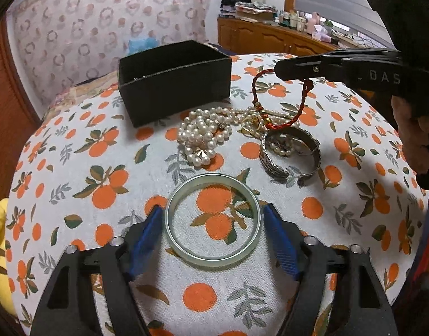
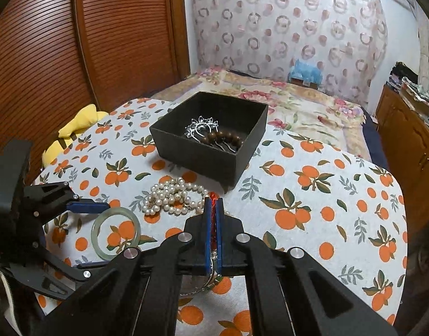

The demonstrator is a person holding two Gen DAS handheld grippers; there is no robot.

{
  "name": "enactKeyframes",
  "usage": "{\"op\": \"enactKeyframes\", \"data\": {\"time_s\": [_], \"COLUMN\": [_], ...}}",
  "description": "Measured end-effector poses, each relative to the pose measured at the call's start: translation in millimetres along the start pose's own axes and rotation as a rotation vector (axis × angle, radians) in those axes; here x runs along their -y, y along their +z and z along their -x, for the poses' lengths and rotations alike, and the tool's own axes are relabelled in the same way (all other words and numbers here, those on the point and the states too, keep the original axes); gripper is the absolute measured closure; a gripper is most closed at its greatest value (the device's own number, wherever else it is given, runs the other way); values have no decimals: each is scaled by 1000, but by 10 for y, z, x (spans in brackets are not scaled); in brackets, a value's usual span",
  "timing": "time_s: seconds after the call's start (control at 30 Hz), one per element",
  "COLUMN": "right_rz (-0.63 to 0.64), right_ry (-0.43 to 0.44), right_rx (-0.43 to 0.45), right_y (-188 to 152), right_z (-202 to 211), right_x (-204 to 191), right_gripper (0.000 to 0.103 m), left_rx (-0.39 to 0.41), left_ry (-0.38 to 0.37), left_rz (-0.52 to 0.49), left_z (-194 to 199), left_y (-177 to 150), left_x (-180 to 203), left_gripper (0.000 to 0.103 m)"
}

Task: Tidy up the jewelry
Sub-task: 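Grasp the red string bracelet with the right tool while the left tool moves to the jade bangle, then lift the jade bangle with the left tool while the right tool carries the red bracelet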

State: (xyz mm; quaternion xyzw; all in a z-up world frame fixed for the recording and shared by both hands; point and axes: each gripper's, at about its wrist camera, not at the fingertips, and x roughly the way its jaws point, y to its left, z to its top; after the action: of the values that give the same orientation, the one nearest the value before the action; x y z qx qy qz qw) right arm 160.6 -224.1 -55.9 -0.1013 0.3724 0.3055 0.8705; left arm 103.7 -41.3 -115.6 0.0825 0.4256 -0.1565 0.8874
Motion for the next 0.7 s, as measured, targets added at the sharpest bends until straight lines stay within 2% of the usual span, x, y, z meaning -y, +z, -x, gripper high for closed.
{"op": "enactKeyframes", "data": {"time_s": [0.33, 0.7], "right_rz": [20, -1], "right_ry": [-12, -23], "right_rx": [41, 103], "right_y": [207, 699], "right_z": [53, 10], "right_x": [5, 109], "right_gripper": [100, 100], "left_rx": [98, 172], "left_ry": [21, 51], "left_rz": [31, 39], "left_z": [191, 313], "left_y": [194, 566], "left_x": [-109, -347], "left_gripper": [34, 34]}}
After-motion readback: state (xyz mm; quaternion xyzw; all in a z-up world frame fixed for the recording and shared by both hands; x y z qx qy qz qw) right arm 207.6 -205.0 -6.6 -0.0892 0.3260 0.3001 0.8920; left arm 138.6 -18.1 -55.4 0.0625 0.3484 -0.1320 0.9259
